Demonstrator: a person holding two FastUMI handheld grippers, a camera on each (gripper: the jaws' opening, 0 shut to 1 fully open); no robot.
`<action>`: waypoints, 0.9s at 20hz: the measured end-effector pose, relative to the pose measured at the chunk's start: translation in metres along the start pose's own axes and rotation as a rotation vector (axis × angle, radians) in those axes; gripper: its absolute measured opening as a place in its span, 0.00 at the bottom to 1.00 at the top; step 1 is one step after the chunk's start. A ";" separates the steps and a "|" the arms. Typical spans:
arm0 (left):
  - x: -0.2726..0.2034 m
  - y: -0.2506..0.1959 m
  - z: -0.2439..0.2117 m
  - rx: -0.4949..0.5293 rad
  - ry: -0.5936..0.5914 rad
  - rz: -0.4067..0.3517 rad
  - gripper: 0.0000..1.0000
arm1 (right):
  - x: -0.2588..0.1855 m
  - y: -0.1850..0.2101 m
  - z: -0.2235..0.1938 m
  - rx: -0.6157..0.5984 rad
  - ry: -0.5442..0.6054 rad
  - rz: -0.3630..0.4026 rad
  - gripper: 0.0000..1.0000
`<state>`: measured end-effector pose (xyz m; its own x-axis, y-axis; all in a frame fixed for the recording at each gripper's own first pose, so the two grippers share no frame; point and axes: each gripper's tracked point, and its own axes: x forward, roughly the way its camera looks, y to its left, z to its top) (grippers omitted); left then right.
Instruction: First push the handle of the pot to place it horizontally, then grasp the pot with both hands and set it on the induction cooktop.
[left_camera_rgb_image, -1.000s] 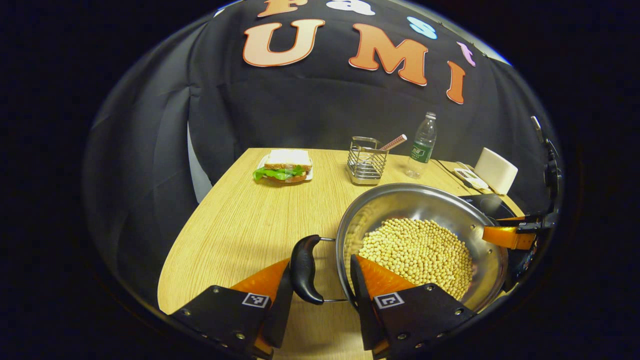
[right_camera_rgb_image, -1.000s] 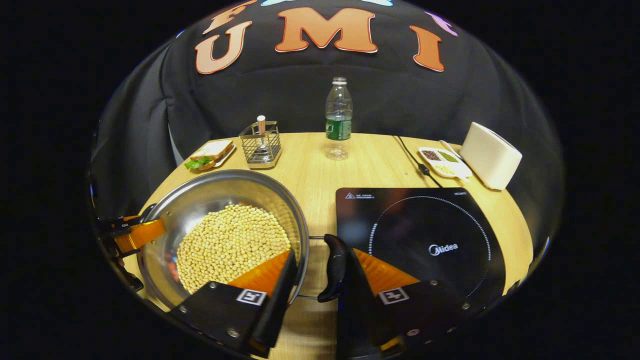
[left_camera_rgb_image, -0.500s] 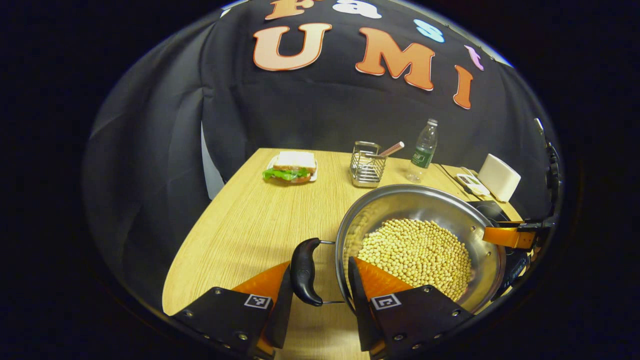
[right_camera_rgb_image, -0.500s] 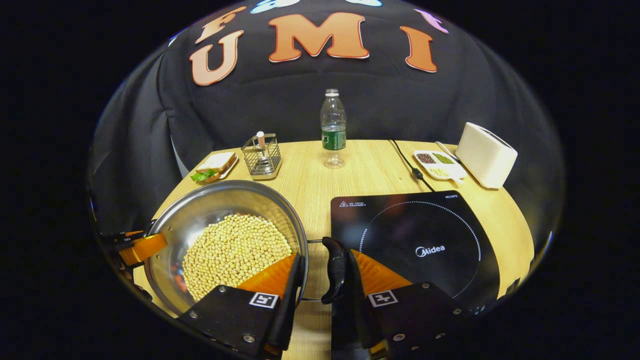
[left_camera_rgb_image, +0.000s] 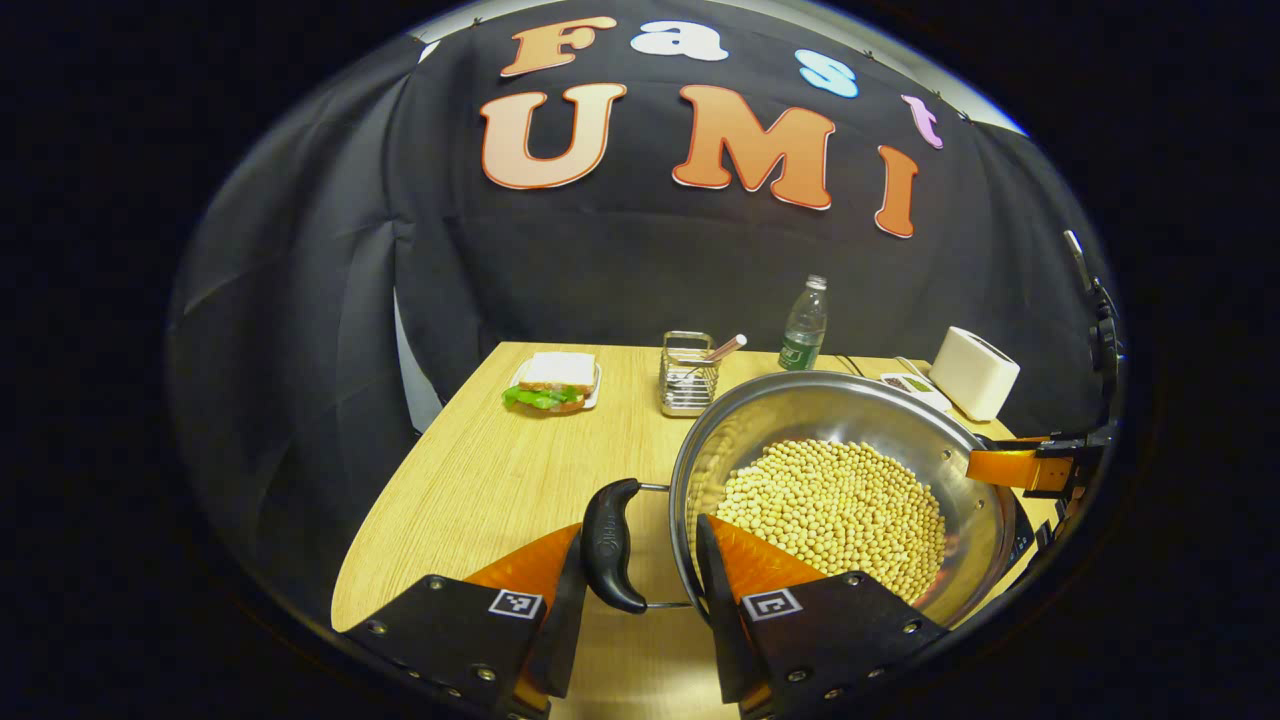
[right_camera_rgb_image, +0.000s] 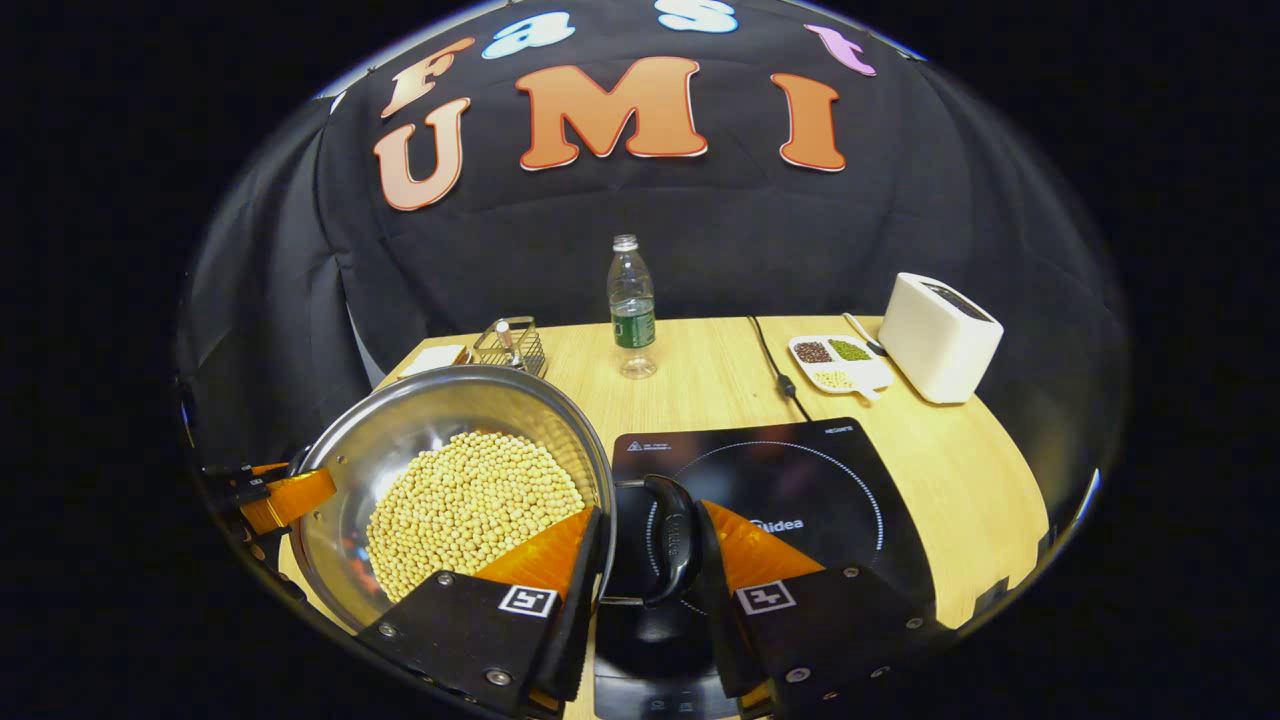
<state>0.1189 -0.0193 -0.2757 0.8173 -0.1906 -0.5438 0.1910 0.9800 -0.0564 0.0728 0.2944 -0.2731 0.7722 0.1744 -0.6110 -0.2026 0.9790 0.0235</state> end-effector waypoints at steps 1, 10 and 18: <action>-0.002 -0.008 0.002 -0.001 -0.002 -0.008 0.57 | -0.004 -0.007 0.002 0.005 -0.004 -0.003 0.51; -0.006 -0.080 0.016 0.023 -0.015 -0.061 0.57 | -0.028 -0.077 0.010 0.034 -0.033 -0.035 0.51; -0.001 -0.153 0.019 0.055 -0.017 -0.122 0.57 | -0.041 -0.148 0.015 0.073 -0.046 -0.086 0.46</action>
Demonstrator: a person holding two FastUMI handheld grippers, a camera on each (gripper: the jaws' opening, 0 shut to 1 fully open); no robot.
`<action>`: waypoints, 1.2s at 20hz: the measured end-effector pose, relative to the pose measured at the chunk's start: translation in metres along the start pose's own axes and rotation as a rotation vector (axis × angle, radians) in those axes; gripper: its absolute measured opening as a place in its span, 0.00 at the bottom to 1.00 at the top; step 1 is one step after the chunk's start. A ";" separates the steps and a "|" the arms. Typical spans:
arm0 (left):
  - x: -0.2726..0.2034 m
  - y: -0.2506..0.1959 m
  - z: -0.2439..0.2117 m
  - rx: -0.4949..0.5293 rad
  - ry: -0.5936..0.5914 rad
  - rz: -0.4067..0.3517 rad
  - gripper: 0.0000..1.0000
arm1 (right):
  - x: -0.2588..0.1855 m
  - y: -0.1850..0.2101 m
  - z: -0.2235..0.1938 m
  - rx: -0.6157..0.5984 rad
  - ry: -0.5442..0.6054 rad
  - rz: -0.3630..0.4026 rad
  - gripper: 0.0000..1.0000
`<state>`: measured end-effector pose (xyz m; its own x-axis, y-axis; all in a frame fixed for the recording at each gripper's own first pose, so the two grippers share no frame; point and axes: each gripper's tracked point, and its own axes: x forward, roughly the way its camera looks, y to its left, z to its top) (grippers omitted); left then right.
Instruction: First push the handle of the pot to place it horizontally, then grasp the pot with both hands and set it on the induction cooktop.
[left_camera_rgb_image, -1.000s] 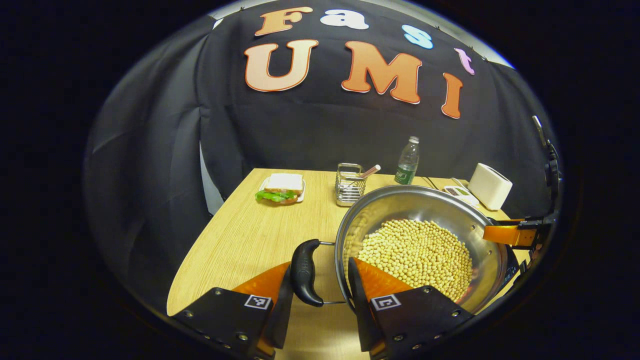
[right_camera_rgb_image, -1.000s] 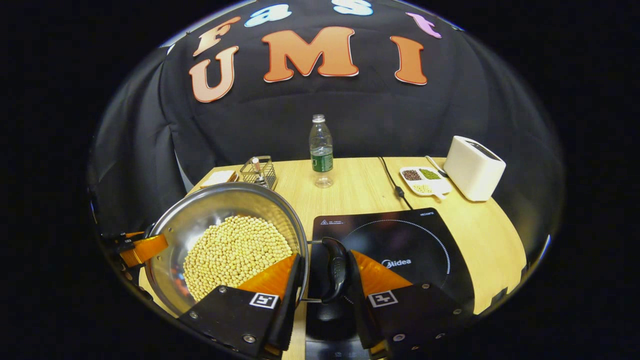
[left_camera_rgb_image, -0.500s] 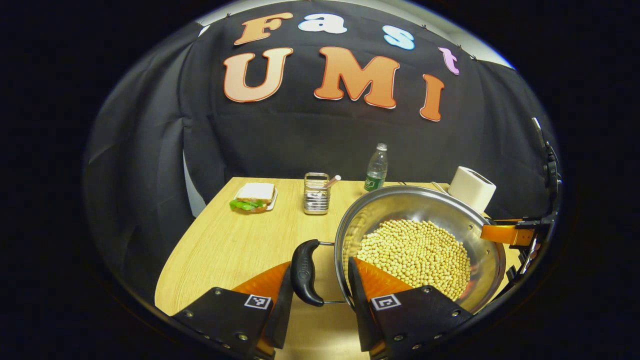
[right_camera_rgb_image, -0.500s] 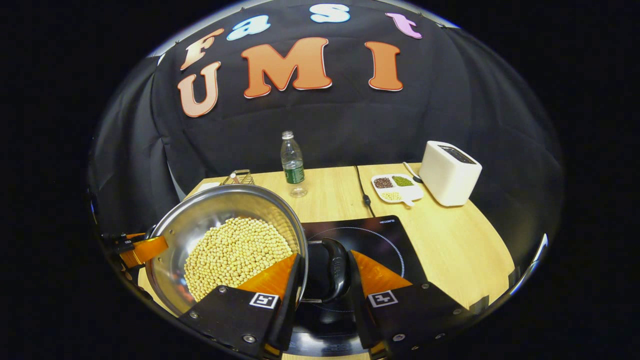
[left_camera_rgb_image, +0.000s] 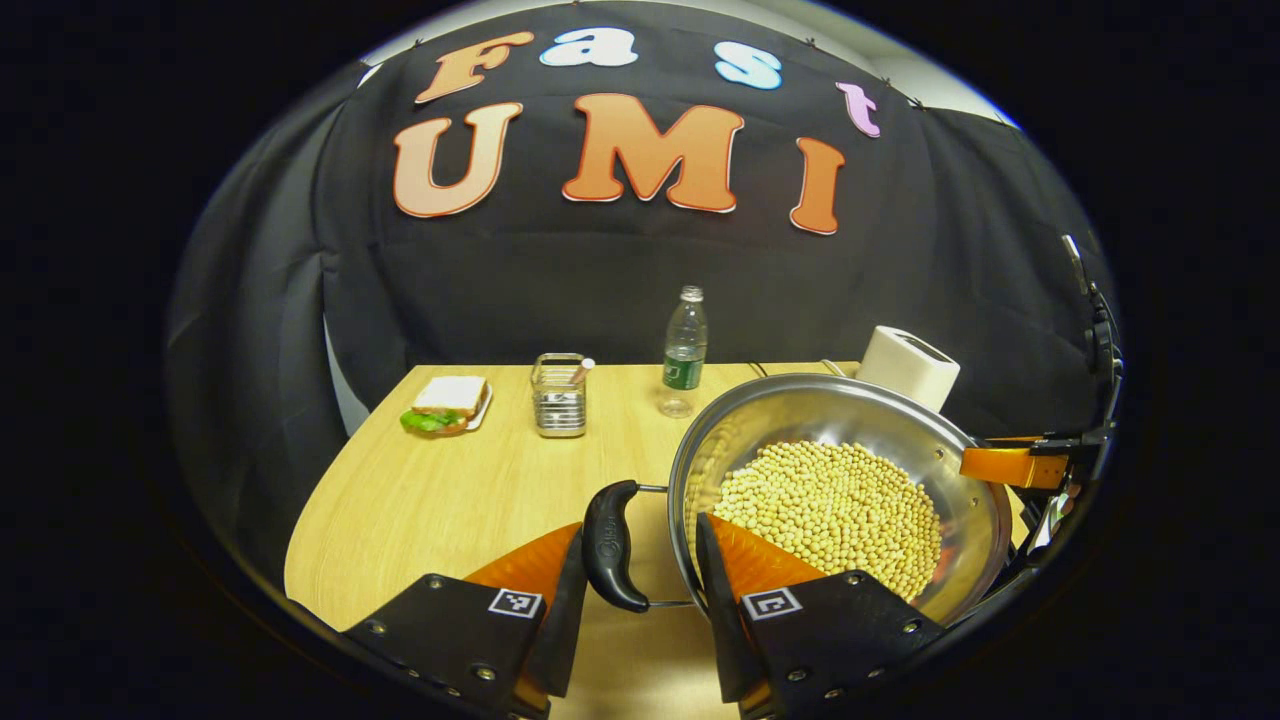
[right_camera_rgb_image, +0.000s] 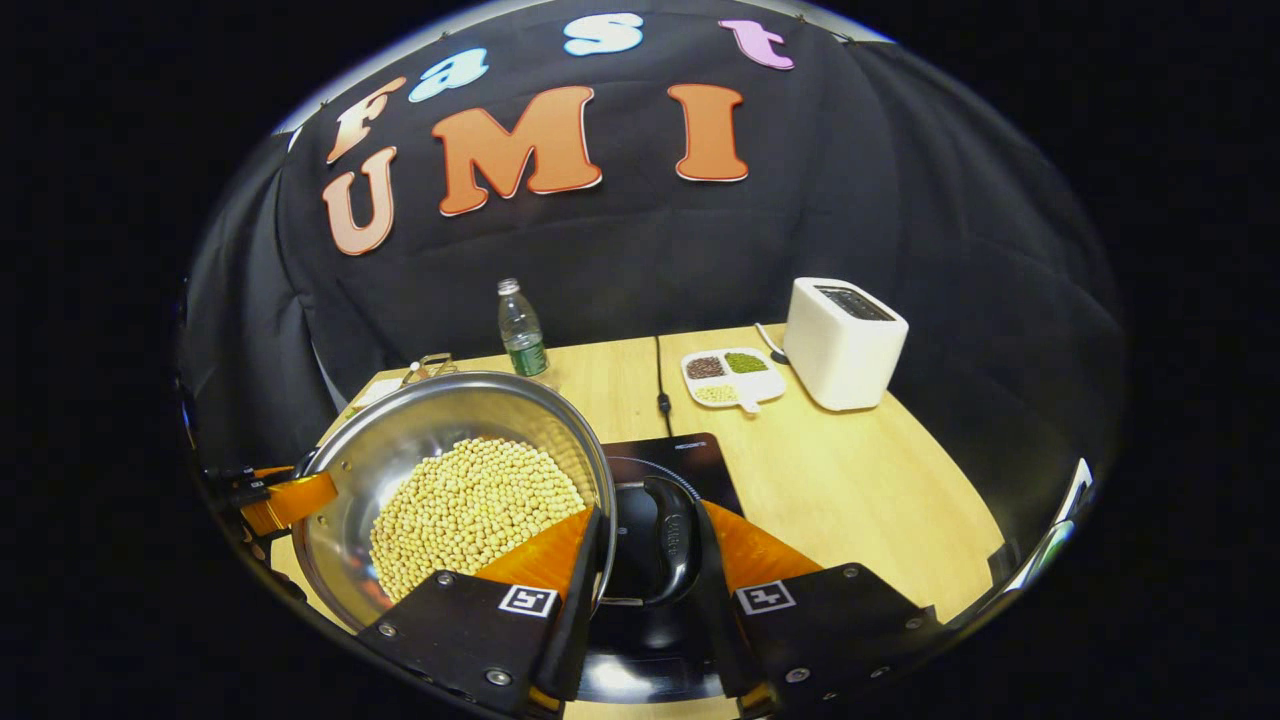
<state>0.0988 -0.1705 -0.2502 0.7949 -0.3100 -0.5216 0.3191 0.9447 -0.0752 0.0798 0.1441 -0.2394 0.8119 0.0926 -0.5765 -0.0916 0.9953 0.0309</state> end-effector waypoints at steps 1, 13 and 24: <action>0.004 -0.008 -0.001 0.003 0.004 -0.005 0.57 | 0.000 -0.009 0.000 0.002 -0.001 -0.007 0.51; 0.048 -0.075 -0.021 0.028 0.086 -0.010 0.58 | 0.036 -0.076 -0.005 0.037 0.048 -0.021 0.51; 0.043 -0.111 0.008 0.021 -0.002 -0.079 0.55 | 0.051 -0.087 -0.031 0.157 0.099 0.048 0.51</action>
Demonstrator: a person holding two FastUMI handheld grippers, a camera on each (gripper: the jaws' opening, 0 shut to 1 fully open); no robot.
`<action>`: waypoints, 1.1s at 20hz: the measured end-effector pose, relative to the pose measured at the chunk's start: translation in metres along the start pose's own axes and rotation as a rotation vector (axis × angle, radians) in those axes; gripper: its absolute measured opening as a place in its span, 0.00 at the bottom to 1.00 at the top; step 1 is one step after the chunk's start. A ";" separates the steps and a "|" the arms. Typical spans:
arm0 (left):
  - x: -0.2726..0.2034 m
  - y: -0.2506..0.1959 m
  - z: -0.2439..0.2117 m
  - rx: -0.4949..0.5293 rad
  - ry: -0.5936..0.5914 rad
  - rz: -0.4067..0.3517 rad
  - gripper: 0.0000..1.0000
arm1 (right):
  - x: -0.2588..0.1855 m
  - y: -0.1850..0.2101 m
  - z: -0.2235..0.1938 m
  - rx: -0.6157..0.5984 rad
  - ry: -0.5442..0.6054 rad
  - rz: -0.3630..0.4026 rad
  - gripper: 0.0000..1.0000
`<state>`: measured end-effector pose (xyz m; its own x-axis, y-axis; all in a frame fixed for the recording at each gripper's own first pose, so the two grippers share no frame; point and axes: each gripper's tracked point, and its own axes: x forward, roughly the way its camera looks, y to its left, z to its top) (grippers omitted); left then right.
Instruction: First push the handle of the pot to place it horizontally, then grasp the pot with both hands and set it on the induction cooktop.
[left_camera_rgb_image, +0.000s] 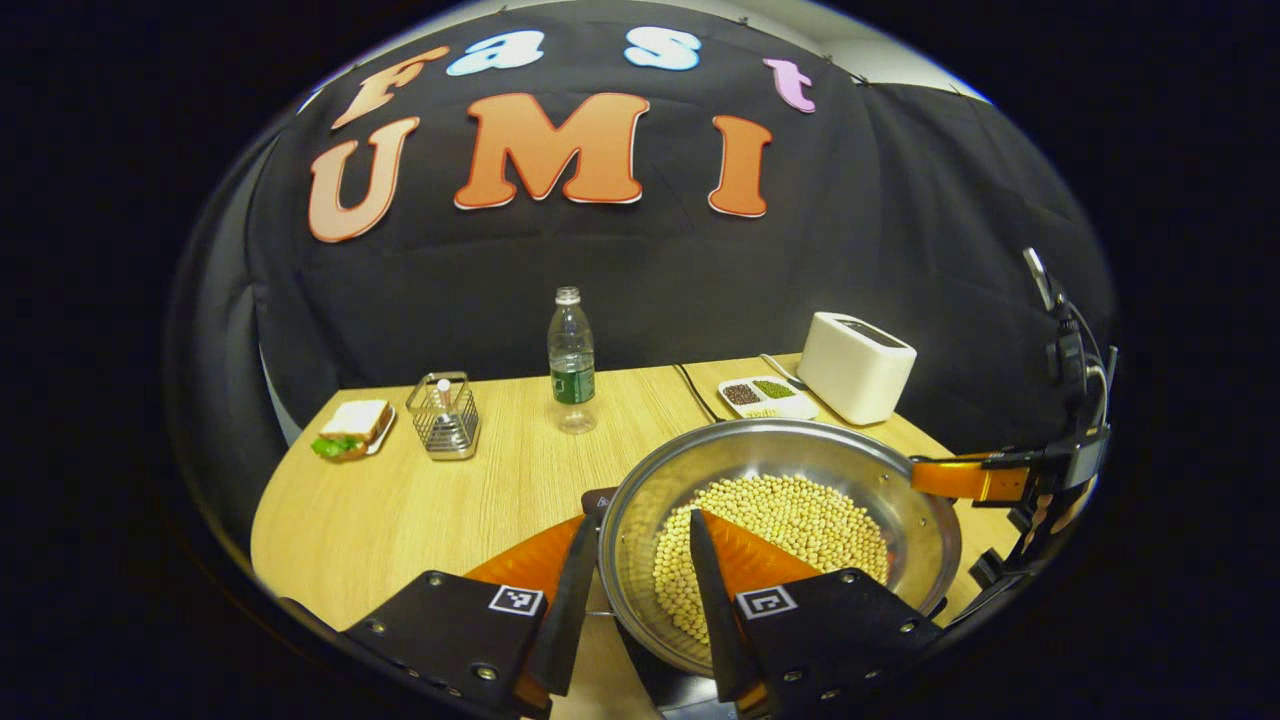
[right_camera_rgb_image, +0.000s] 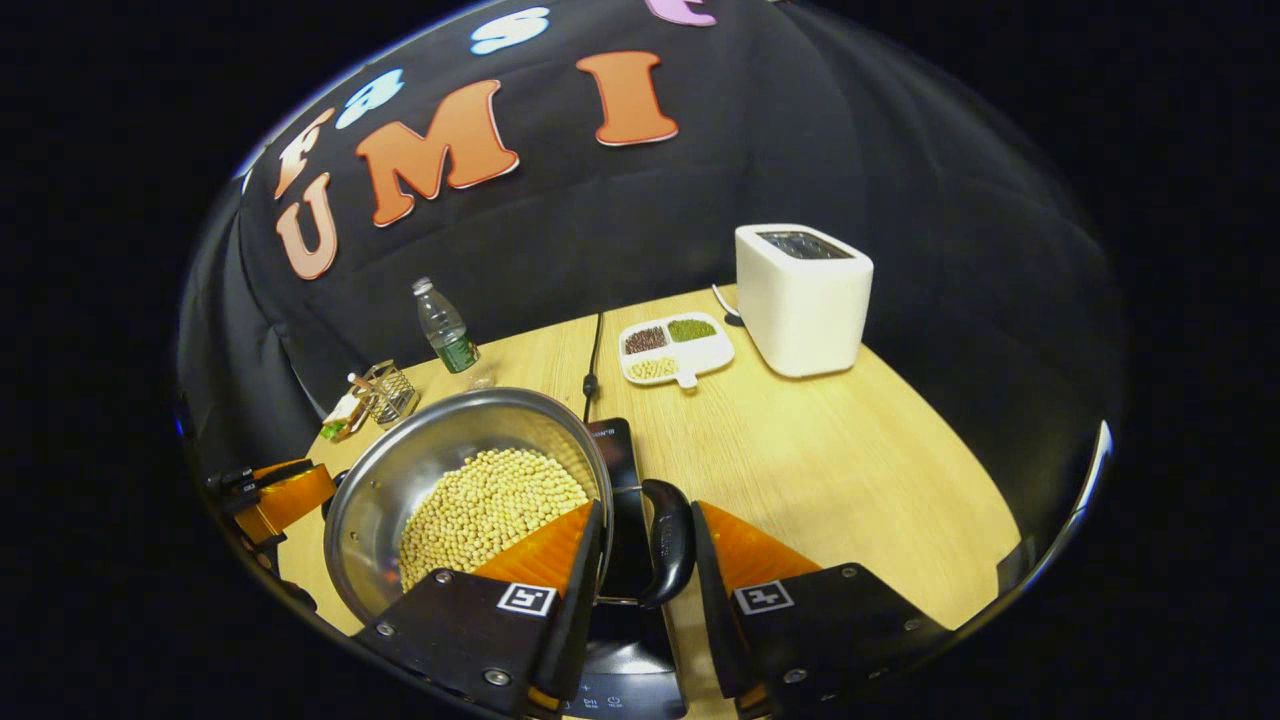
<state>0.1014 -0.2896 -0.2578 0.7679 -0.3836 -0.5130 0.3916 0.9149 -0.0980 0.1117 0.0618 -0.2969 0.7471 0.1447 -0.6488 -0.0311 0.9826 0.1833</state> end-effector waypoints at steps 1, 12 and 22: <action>-0.006 0.005 0.003 0.000 -0.006 0.011 0.55 | 0.003 -0.001 -0.001 -0.003 0.010 -0.002 0.52; -0.119 0.044 0.122 0.055 -0.311 0.165 0.63 | -0.130 0.032 0.122 -0.131 -0.348 0.000 0.95; -0.271 0.118 0.201 -0.005 -0.554 0.328 0.84 | -0.280 0.038 0.178 -0.169 -0.639 -0.022 0.95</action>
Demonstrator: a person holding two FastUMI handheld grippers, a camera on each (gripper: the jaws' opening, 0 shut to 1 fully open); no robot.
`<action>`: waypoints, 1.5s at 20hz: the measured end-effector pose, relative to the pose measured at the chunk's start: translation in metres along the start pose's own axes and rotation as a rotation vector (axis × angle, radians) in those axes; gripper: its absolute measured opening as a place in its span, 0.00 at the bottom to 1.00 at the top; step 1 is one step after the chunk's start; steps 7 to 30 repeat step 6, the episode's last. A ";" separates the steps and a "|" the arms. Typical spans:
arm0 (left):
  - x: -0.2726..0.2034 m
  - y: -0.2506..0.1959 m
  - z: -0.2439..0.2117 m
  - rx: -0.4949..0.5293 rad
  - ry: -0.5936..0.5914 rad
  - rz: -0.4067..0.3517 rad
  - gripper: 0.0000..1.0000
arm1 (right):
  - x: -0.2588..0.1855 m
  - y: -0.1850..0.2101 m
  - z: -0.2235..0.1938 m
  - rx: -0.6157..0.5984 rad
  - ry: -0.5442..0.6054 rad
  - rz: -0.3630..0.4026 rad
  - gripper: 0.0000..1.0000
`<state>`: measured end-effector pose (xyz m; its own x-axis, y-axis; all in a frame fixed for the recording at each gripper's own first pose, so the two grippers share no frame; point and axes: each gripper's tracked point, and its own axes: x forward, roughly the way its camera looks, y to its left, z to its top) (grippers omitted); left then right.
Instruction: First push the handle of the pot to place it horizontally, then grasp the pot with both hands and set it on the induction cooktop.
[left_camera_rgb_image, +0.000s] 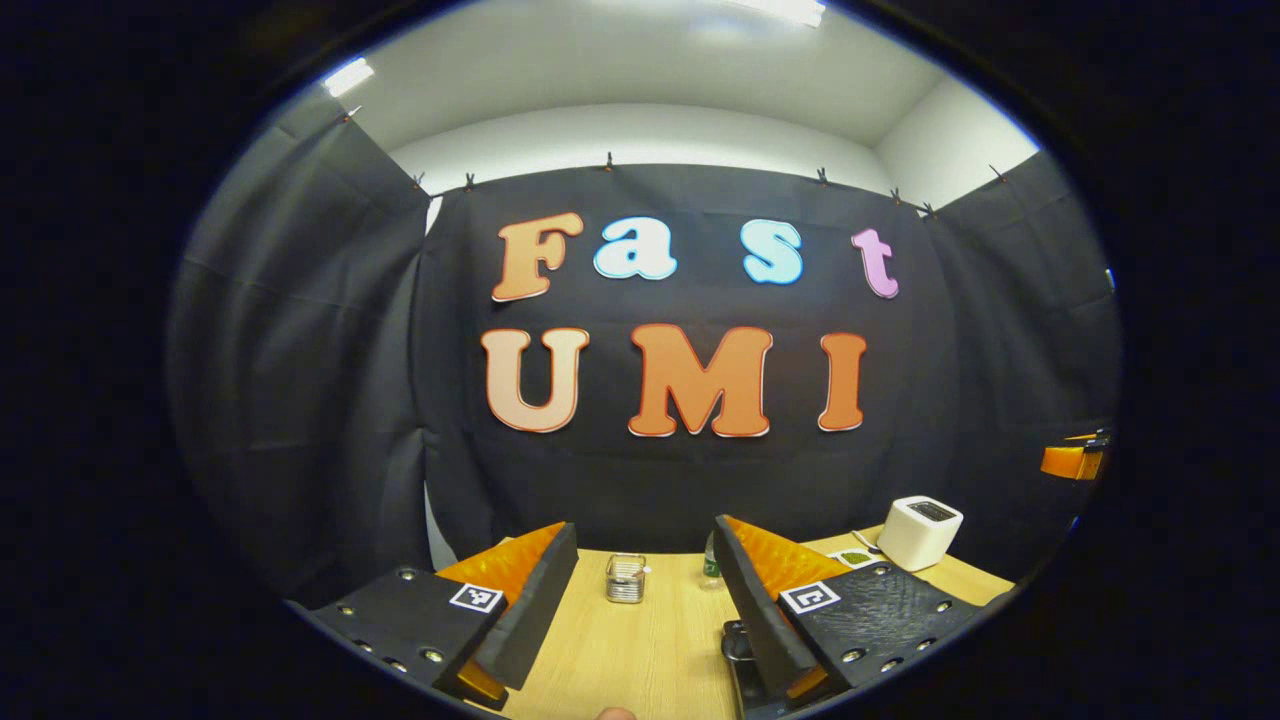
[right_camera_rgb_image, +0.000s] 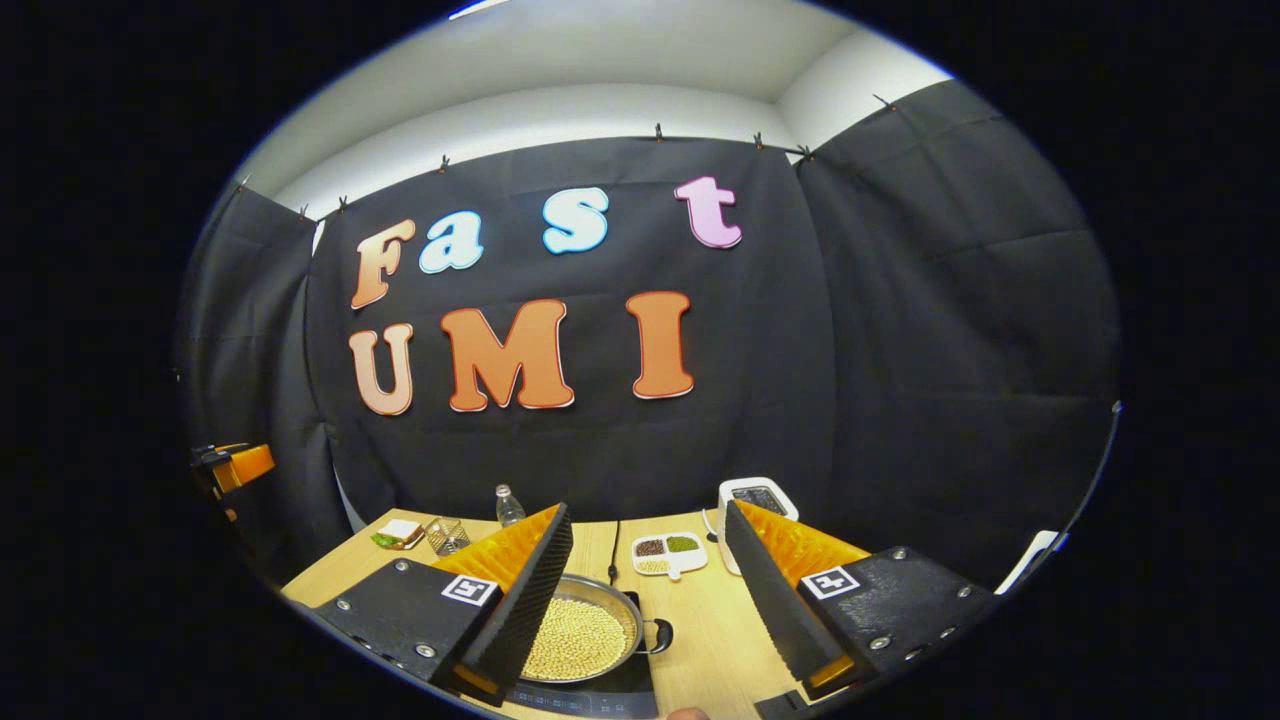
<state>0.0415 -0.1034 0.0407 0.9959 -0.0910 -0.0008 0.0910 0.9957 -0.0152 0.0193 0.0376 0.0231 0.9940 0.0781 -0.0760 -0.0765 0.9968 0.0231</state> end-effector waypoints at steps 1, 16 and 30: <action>-0.007 0.010 0.005 -0.012 -0.009 0.007 0.87 | -0.007 0.001 0.003 0.000 -0.010 0.006 0.95; -0.025 0.030 0.000 -0.044 -0.002 0.022 0.84 | -0.015 0.001 -0.007 0.012 -0.006 0.017 0.95; -0.025 0.030 0.000 -0.044 -0.002 0.022 0.84 | -0.015 0.001 -0.007 0.012 -0.006 0.017 0.95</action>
